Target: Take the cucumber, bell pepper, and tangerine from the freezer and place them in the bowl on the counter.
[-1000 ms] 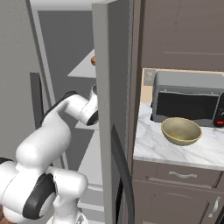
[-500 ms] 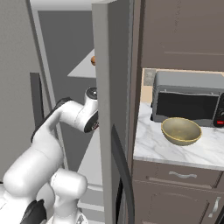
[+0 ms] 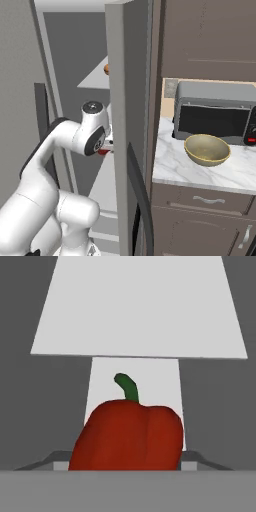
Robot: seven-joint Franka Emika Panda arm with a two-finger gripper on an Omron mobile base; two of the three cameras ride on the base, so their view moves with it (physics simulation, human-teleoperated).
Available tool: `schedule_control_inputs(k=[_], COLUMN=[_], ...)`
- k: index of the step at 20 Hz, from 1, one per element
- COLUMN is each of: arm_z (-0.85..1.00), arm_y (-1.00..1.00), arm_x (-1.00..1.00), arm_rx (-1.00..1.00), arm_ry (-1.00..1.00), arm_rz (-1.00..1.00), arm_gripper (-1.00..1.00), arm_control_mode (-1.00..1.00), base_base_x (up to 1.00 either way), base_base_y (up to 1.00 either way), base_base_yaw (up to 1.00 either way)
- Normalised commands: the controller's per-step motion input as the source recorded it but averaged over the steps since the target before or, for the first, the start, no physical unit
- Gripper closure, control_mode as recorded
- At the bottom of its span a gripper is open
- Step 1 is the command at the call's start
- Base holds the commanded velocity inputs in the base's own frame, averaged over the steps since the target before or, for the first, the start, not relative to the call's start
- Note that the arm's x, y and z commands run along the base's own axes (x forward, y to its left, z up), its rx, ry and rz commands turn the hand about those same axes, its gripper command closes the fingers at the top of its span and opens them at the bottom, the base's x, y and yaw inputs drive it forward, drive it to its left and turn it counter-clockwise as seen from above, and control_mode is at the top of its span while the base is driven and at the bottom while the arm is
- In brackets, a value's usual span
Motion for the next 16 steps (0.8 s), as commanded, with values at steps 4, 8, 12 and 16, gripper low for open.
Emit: schedule_control_inputs(k=[4, 8, 12, 16], arm_z=[0.30, 0.28, 0.34, 0.26], arm_y=[0.00, 0.03, 0.07, 0.19], arm_x=[-0.45, -0.50, -0.39, -0.48], arm_rx=[-0.05, -0.01, 0.00, 0.00], arm_ry=[0.12, 0.04, 0.01, 0.00], arm_rz=[-0.04, -0.03, 0.00, 0.00], arm_gripper=[1.00, 1.00, 1.00, 1.00], arm_control_mode=[-1.00, -1.00, -1.00, -1.00], base_base_x=[0.00, 0.00, 0.00, 0.00], base_base_y=[0.00, 0.00, 0.00, 0.00], base_base_yaw=[0.00, 0.00, 0.00, 0.00])
